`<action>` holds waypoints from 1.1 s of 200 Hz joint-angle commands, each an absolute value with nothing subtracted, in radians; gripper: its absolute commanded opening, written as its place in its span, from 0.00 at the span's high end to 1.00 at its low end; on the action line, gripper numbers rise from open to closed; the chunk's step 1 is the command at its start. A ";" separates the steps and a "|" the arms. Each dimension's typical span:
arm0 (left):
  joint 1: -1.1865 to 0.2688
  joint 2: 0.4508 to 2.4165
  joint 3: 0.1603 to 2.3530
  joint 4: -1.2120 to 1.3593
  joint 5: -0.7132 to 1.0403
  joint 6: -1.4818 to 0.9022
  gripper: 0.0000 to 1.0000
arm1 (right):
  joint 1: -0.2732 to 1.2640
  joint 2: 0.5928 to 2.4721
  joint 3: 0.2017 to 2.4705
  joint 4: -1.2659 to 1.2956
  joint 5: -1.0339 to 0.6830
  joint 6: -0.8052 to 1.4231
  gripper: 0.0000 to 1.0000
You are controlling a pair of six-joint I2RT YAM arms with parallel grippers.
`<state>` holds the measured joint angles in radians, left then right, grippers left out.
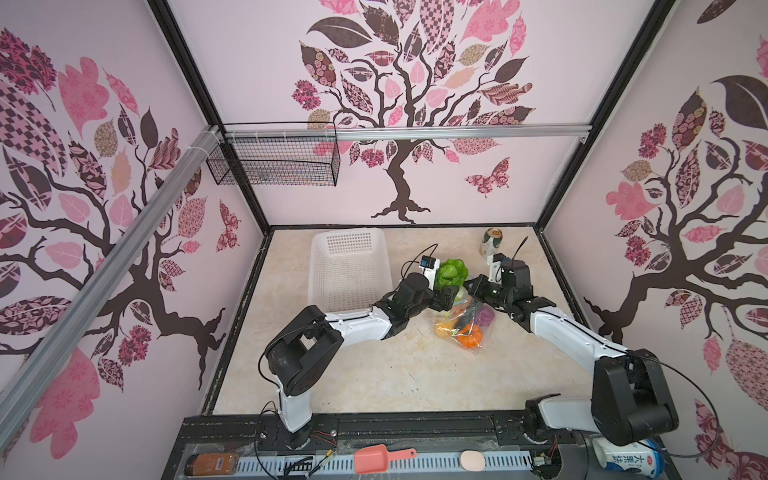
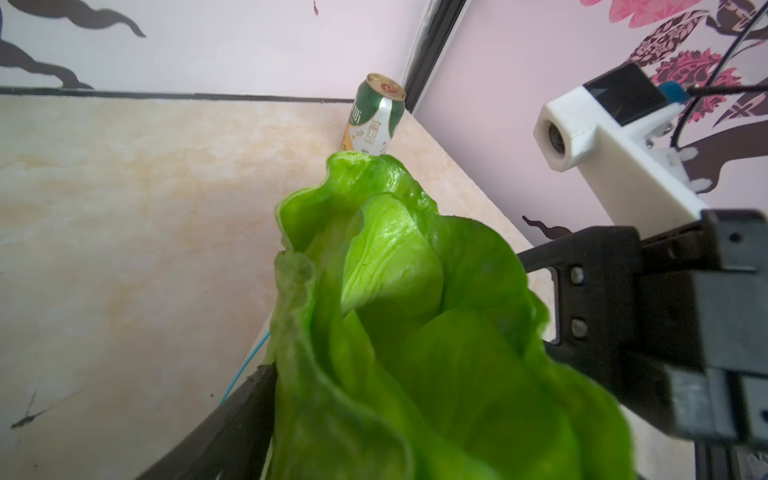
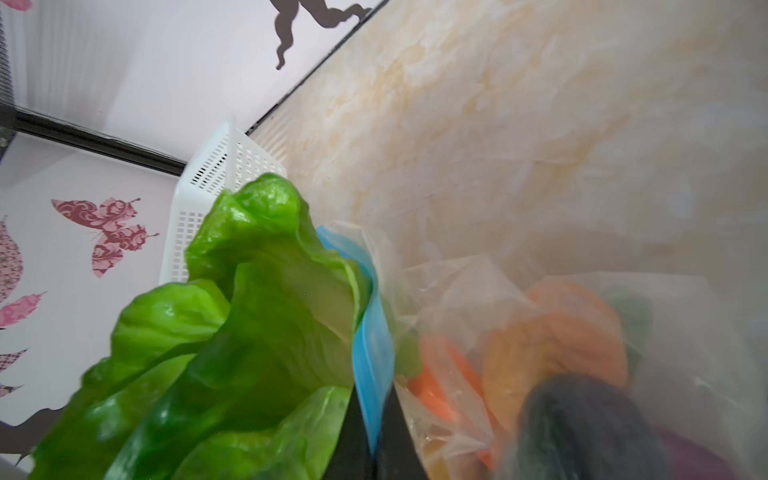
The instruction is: Place the food in the zip-top bag and seal the zipper
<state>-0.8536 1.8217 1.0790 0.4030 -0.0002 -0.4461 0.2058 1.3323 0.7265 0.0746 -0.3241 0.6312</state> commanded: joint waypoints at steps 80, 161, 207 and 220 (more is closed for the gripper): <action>-0.859 1.527 1.112 0.016 -0.077 -0.529 0.05 | 0.183 1.312 0.659 0.057 -0.279 0.582 1.00; -0.739 1.536 1.082 -0.185 0.024 -0.709 0.54 | 0.179 1.310 0.660 0.057 -0.288 0.568 1.00; -0.730 1.680 1.188 -0.243 0.113 -0.707 0.59 | 0.180 1.306 0.660 0.057 -0.290 0.564 1.00; -0.728 1.722 1.215 -0.261 0.132 -0.707 0.59 | 0.179 1.305 0.663 0.058 -0.294 0.565 1.00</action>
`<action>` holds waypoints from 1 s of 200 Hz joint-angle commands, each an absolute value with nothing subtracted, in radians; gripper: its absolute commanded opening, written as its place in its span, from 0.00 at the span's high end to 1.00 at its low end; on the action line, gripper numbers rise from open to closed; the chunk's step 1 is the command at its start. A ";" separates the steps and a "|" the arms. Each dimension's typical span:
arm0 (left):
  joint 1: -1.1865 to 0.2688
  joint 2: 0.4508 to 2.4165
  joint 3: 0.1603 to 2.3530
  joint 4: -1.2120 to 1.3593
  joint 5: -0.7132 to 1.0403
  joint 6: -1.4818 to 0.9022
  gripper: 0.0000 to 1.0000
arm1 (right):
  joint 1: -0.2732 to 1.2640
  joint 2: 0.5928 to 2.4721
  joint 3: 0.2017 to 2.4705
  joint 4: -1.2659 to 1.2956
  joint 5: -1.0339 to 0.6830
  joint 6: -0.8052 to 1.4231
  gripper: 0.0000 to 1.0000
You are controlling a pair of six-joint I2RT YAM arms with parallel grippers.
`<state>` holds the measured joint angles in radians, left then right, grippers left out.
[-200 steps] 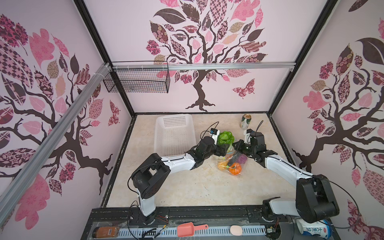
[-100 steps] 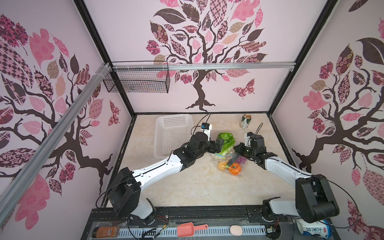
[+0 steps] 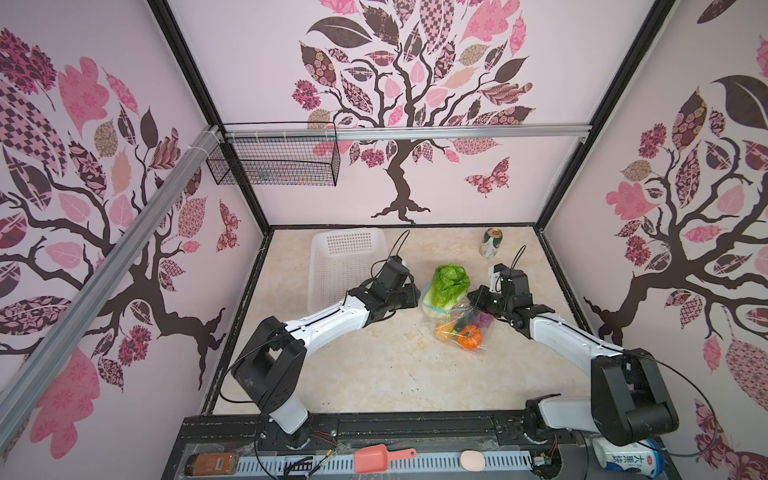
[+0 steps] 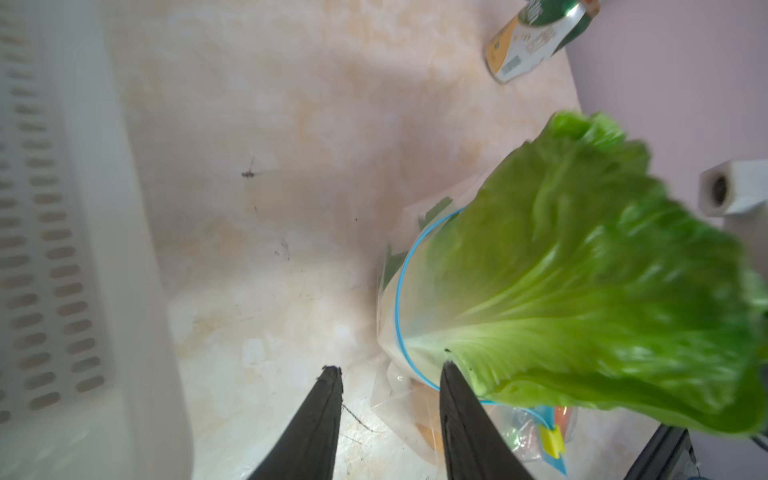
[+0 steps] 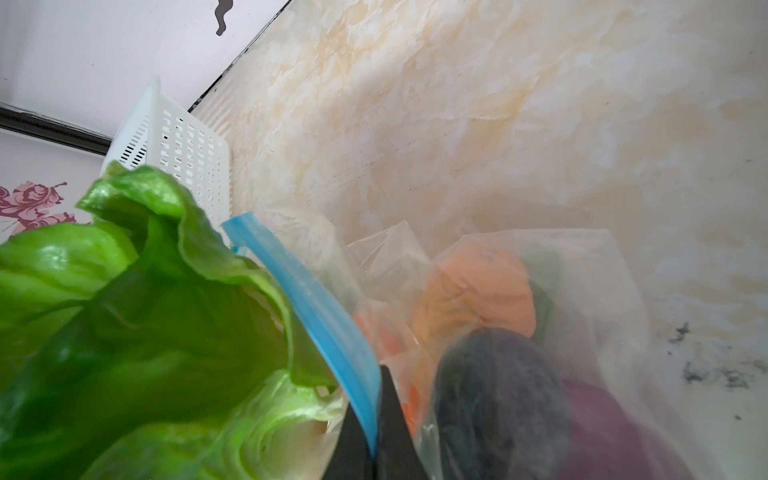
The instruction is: Place the food in the zip-top bag and seal the zipper
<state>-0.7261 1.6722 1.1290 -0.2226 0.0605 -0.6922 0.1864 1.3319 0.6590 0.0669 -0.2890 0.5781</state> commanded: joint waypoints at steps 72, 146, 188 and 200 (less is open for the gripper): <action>-0.718 1.842 1.277 -0.251 0.134 -0.703 0.62 | 0.180 1.299 0.661 0.055 -0.295 0.554 1.00; -0.714 1.908 1.317 -0.227 0.187 -0.699 0.82 | 0.180 1.305 0.658 0.069 -0.304 0.542 1.00; -0.714 1.895 1.309 -0.210 0.210 -0.708 1.00 | 0.180 1.303 0.662 0.071 -0.314 0.536 1.00; -0.713 1.879 1.303 -0.208 0.207 -0.709 1.00 | 0.180 1.296 0.666 0.069 -0.319 0.535 1.00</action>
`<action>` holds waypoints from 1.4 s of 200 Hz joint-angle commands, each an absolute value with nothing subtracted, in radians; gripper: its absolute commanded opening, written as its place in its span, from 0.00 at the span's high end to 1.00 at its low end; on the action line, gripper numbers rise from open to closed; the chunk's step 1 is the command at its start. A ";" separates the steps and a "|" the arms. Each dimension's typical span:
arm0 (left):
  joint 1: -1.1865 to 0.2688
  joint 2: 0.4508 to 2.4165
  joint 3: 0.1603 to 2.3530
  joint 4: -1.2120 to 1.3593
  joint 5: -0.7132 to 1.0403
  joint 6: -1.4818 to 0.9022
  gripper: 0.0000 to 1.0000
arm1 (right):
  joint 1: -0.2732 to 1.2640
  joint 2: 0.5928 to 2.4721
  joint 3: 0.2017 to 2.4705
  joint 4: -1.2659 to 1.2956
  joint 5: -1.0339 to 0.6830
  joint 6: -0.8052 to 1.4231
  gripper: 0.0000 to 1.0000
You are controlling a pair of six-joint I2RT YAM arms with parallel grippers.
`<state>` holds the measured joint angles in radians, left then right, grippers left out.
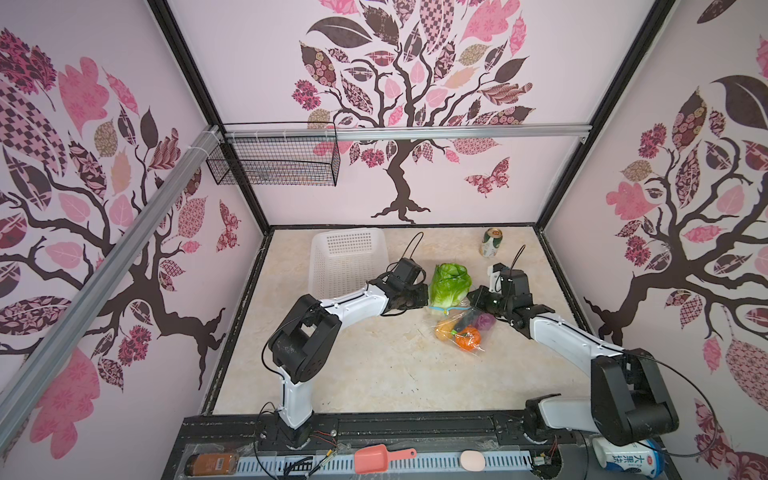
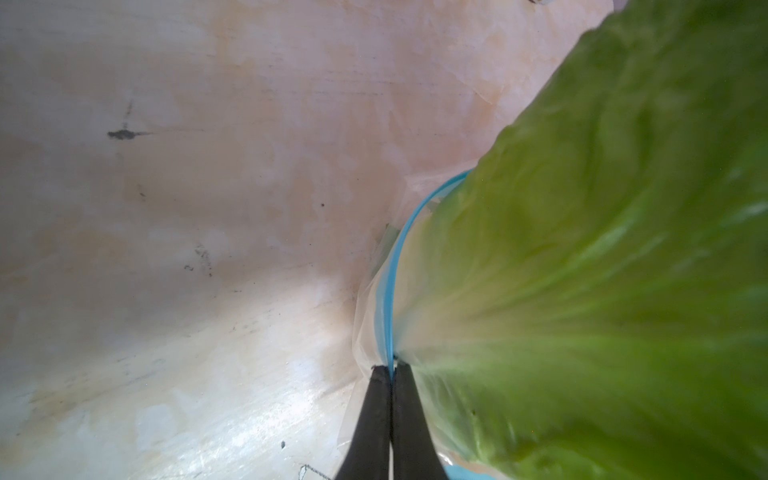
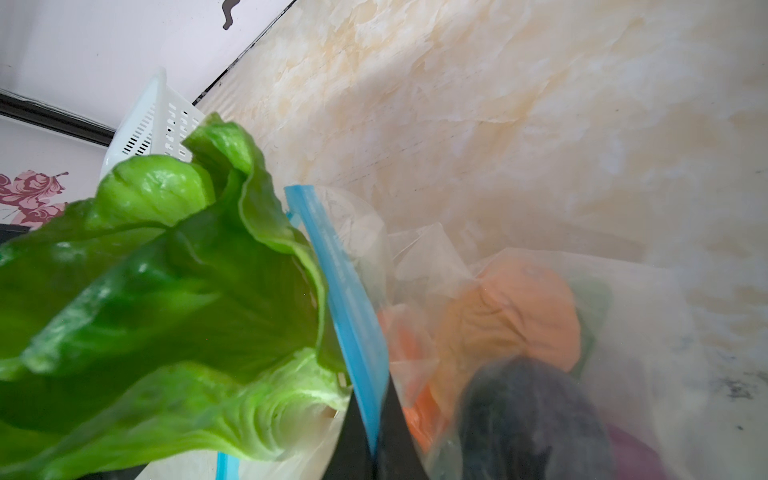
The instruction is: Place the food in the zip-top bag and seal the zipper
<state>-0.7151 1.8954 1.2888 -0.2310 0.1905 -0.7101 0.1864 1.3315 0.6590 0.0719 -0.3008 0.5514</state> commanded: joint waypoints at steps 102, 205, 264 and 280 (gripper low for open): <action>-0.707 1.667 1.305 -0.259 0.067 -0.599 1.00 | 0.180 1.144 0.772 0.071 -0.371 0.527 1.00; -0.676 1.490 1.472 -0.230 -0.046 -0.419 1.00 | 0.188 1.023 0.956 0.058 -0.476 0.558 1.00; -0.668 1.551 1.579 -0.238 0.009 -0.290 1.00 | 0.380 1.036 0.961 0.034 -0.453 0.536 1.00; -0.662 1.570 1.562 -0.220 0.055 -0.276 1.00 | 0.390 1.049 0.930 0.051 -0.473 0.556 1.00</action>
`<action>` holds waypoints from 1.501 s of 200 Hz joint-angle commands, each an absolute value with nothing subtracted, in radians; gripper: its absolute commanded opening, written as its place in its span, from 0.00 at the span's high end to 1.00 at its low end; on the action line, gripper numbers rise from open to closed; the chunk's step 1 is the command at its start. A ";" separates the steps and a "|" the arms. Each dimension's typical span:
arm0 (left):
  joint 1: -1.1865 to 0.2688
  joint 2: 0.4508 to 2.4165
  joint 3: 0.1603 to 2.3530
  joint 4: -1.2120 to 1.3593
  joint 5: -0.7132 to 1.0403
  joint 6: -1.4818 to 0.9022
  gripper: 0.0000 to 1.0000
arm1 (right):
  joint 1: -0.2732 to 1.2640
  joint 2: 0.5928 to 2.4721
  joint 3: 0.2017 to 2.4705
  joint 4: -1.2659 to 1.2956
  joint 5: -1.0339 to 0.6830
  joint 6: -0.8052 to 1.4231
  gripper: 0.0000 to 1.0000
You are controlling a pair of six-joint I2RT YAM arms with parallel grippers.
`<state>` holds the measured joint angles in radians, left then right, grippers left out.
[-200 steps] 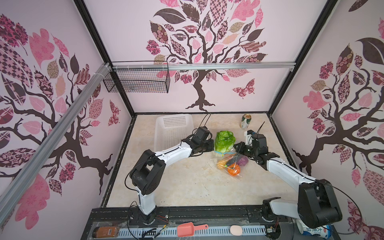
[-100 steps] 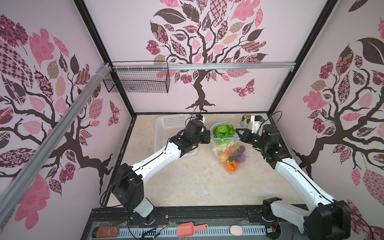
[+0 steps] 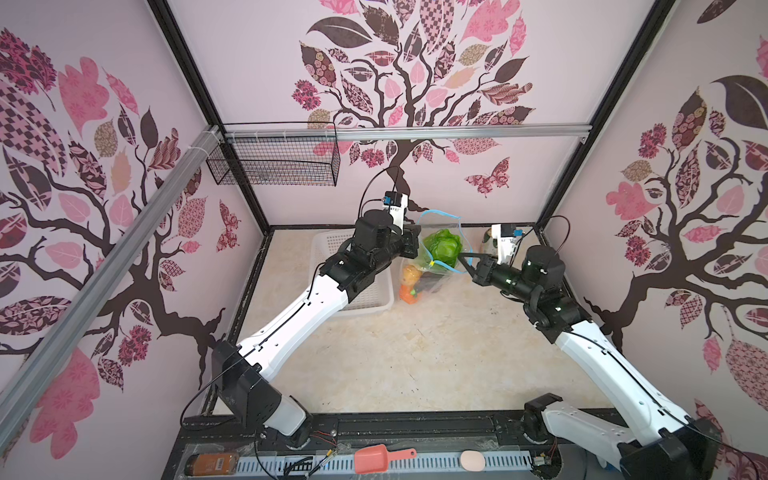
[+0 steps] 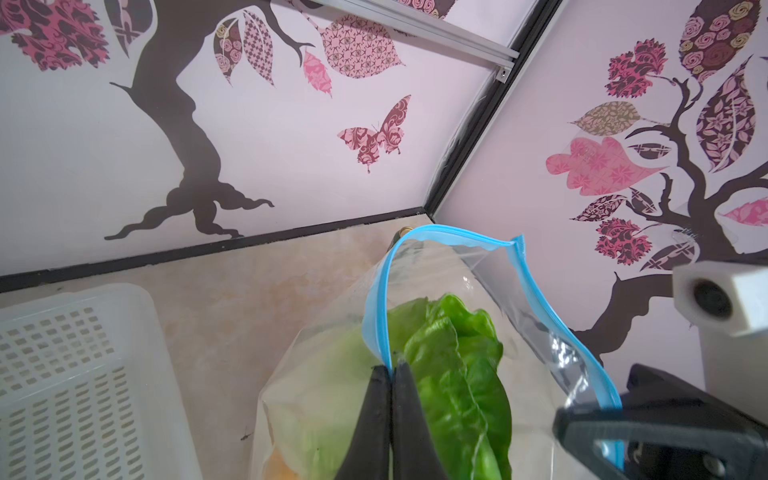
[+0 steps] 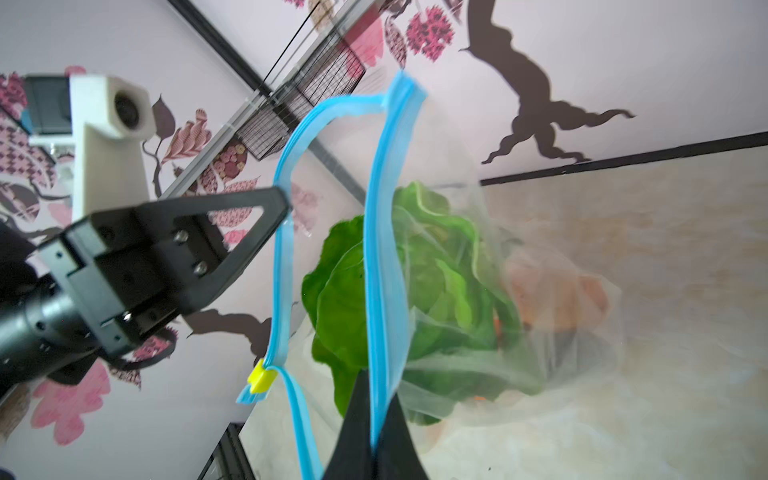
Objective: Place the food in the zip-top bag and seal the zipper
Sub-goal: 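Lift the left gripper out and grasp the bag's blue zipper edge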
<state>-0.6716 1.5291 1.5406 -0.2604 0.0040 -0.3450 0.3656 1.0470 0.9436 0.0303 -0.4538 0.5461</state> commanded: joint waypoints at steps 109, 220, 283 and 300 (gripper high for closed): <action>-0.652 1.668 1.537 -0.191 0.386 -0.219 1.00 | 0.391 0.944 1.025 -0.174 -0.301 0.146 0.29; -0.642 1.680 1.544 -0.200 0.402 -0.211 1.00 | 0.403 1.008 0.916 -0.058 -0.568 0.018 0.44; -0.642 1.693 1.555 -0.214 0.414 -0.209 1.00 | 0.440 1.082 0.886 -0.048 -0.553 0.017 0.65; -0.642 1.695 1.557 -0.215 0.414 -0.209 1.00 | 0.443 1.088 0.885 -0.047 -0.547 0.020 0.76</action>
<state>-0.6456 1.6840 1.5402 -0.2264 0.3988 -0.2272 0.4332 1.0725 0.8669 -0.0631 -0.5411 0.0208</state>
